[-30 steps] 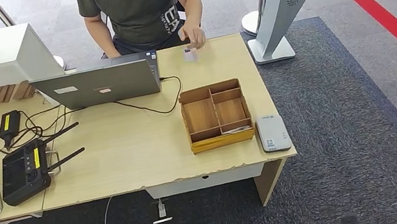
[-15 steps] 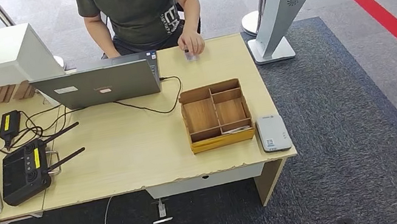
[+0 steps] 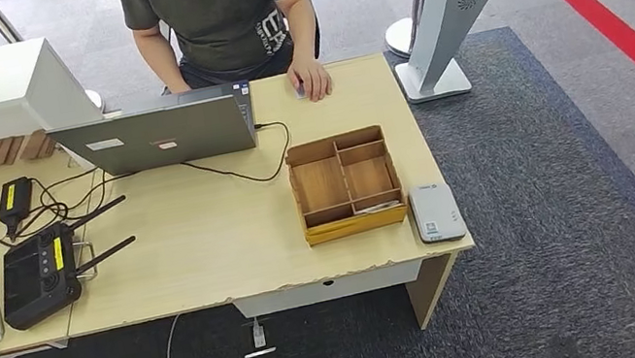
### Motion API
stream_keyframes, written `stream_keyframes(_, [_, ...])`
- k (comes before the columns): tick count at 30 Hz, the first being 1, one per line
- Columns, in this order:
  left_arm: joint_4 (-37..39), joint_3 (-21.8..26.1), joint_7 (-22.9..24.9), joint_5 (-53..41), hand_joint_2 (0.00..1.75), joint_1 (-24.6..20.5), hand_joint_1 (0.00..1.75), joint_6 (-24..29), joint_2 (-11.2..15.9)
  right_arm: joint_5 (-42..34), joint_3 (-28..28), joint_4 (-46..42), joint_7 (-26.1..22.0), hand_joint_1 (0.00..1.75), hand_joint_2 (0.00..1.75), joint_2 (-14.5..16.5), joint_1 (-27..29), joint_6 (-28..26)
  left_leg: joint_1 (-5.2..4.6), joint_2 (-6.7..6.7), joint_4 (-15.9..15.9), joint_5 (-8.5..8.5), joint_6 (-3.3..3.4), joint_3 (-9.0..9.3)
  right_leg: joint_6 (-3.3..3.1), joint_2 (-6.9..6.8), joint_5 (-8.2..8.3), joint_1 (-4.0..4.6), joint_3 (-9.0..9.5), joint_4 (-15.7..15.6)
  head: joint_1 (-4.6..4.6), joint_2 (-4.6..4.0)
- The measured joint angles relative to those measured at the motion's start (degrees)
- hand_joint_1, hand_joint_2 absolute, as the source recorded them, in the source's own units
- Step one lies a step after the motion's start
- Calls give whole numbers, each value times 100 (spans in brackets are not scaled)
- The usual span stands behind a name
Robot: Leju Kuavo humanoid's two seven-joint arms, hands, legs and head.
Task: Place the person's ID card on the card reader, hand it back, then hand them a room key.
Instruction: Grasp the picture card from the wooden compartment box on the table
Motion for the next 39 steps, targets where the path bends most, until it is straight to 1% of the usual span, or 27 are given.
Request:
stream_keyframes(1, [1, 0, 3, -28, 0, -3, 0, -25, 10, -116, -22, -56, -365, 0, 0, -111, -123, 56, -2, 3, 0, 1, 1, 0, 4, 4, 5, -4, -2, 0, 1, 0])
stream_keyframes(2, [1, -1, 6, -54, 0, -6, 0, -49, 20, -205, -36, -136, -621, 0, 0, -235, -279, 116, -6, 7, 1, 2, 2, 1, 8, 9, 9, -7, -2, 0, 1, 0])
stream_keyframes(3, [2, -1, 10, -78, 0, -11, 0, -68, 34, -280, -36, -242, -735, 0, 0, -363, -454, 175, -10, 11, 1, 4, 5, 3, 13, 13, 13, -10, -2, 0, 3, 0])
stream_keyframes(4, [2, -1, 14, -98, 0, -16, 0, -90, 49, -360, -14, -384, -701, 0, 0, -503, -635, 232, -15, 13, 2, 9, 10, 4, 18, 14, 17, -14, -3, -1, 3, 0])
stream_keyframes(6, [2, -1, 2, -125, 0, -22, 0, -127, 86, -553, 102, -768, -322, 0, 0, -805, -966, 283, -28, 8, 4, 22, 21, 5, 28, 8, 24, -28, -5, -1, 4, 0])
stream_keyframes(9, [4, -2, -56, -161, 0, -15, 0, -179, 149, -818, 441, -1595, 537, 0, 0, -1342, -1320, 193, -44, -4, 5, 34, 28, -1, 39, -1, 31, -44, -8, 1, 5, 0])
stream_keyframes(12, [7, -2, -94, -182, 0, -12, 0, -209, 205, -864, 791, -2610, 1407, 0, 0, -1872, -1494, 45, -50, -3, 5, 34, 28, -2, 39, -2, 31, -44, -7, 2, 6, 0])
stream_keyframes(14, [7, -2, -101, -185, 0, -12, 0, -216, 222, -837, 978, -3175, 1675, 0, 87, -2121, -1526, -21, -50, -2, 5, 33, 27, -1, 39, -1, 31, -42, -8, 1, 8, 0])
stream_keyframes(16, [7, -2, -102, -185, 0, -13, 0, -220, 225, -825, 1144, -3621, 1711, 0, 175, -2279, -1509, -62, -49, -3, 4, 32, 27, -2, 39, -2, 30, -41, -10, 1, 6, 0])
stream_keyframes(19, [7, -4, -88, -216, 0, -13, 0, -274, 225, -635, 1411, -4275, 1697, 0, 175, -2472, -1439, -27, -49, -6, 3, 32, 27, -9, 39, -3, 29, -41, -13, 4, 4, 0])
stream_keyframes(21, [7, -13, -54, -278, 0, -12, 0, -353, 231, -159, 1611, -4811, 1952, 0, 175, -2589, -1380, 119, -48, -5, 1, 32, 26, -14, 38, -2, 29, -40, -14, 7, 5, 0])
stream_keyframes(23, [7, -22, -21, -351, 0, -22, 0, -422, 239, 694, 1869, -5433, 2432, 0, 175, -2649, -1316, 313, -44, -4, -1, 32, 25, -13, 37, -1, 28, -35, -14, 9, 5, 0])
stream_keyframes(25, [7, -30, -10, -410, 0, -37, 0, -449, 243, 1734, 2189, -6020, 2859, 0, 175, -2660, -1244, 472, -38, -7, -1, 34, 22, -10, 34, -4, 27, -30, -13, 9, 4, 0])
stream_keyframes(27, [7, -43, -38, -438, 0, -42, 0, -455, 249, 2657, 2551, -6511, 3084, 0, 175, -2651, -1172, 615, -33, -13, -1, 36, 18, -10, 32, -10, 25, -25, -13, 9, 4, 0])
stream_keyframes(31, [7, -59, -121, -417, 0, -41, 0, -454, 274, 4226, 3294, -7216, 3187, 0, 175, -2587, -1098, 1030, -28, -15, -1, 38, 16, -11, 31, -12, 25, -20, -14, 10, 1, 0])
stream_keyframes(33, [7, -59, -128, -381, 0, -42, 0, -451, 280, 4822, 3640, -7481, 3189, 0, 175, -2543, -1099, 1305, -27, -14, -1, 37, 16, -11, 30, -12, 24, -20, -15, 10, 1, 0])
stream_keyframes(35, [7, -59, -135, -359, 0, -41, 0, -449, 281, 5178, 3953, -7701, 3193, 0, 175, -2502, -1123, 1545, -26, -15, -1, 37, 16, -11, 30, -13, 24, -20, -16, 10, 2, 0])
stream_keyframes(39, [7, -59, -171, -341, 0, -37, 0, -449, 281, 5411, 4387, -7985, 3196, 0, 175, -2450, -1173, 1827, -26, -15, -1, 37, 16, -12, 30, -14, 23, -21, -17, 8, 2, 0])
